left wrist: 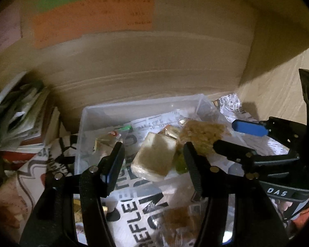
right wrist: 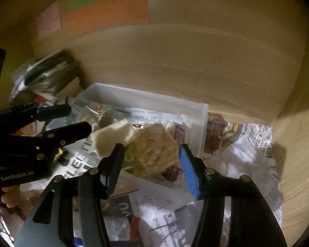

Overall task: Organize snacks
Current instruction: 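Drop the biscuit into the clear box with the left tool while the right tool drops the peanut pack, then grasp the yellow snack pack with the left tool while the right tool grasps the blue-white chip bag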

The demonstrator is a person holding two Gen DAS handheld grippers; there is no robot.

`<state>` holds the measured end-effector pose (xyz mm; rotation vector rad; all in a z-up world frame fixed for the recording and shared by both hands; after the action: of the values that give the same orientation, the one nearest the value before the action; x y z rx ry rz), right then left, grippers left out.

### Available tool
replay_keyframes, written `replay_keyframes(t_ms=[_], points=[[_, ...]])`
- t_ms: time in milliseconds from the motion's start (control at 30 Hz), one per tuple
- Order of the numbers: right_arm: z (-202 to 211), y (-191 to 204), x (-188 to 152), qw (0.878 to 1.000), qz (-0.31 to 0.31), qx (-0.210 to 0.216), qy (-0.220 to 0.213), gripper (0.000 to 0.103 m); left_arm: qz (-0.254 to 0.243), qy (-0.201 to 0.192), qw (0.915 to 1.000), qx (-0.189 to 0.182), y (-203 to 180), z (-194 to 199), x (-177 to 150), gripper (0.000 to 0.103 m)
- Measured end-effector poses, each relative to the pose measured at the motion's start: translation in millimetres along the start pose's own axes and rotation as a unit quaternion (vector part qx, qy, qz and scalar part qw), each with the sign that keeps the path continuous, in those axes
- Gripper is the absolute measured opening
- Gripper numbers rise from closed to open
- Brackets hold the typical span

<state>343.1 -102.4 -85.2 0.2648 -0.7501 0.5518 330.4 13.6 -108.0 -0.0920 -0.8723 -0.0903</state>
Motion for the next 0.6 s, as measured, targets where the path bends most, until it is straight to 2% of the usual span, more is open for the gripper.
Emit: replay_keyframes(t_ms=[67,133,233,433,600], points=[[10.9,5.8,-0.4,1.000,0.002,0.006,-0.011,0.054,-0.001,-0.006,1.0000,0.003,3.5,11.9,-3.7,0.060],[20.5,12.2,-1.9,1.000,0.005,0.011,-0.020,0.058,-0.001,-0.014,0.9998,0.011,8.7,24.1,-8.0,0.065],[33.0,23.6,-6.4,0.999,0.012,0.016,-0.033,0.063,0.001,-0.022,0.9995,0.023,19.1,40.6,-15.3,0.065],[46.5,45.9,-18.6,0.998,0.022,0.032,-0.040,0.063,0.015,-0.020,0.9987,0.045,44.5,65.7,-36.1,0.066],[46.9,58.6,-32.9,0.998,0.020,0.042,-0.036,0.063,0.024,-0.002,0.9976,0.066,66.5,71.8,-59.9,0.067]])
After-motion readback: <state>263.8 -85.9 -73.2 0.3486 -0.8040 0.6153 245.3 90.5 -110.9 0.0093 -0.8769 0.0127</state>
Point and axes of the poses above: each gripper's, at about its wrist camera, not at the fingertips, and z roughly against the way its jaws point, y to its left, x to its top, the point moved 5 cm from there along -z, roughly the way its jaws point, and after that the axes turned 1 degree about -z, right-handed, at the moved point
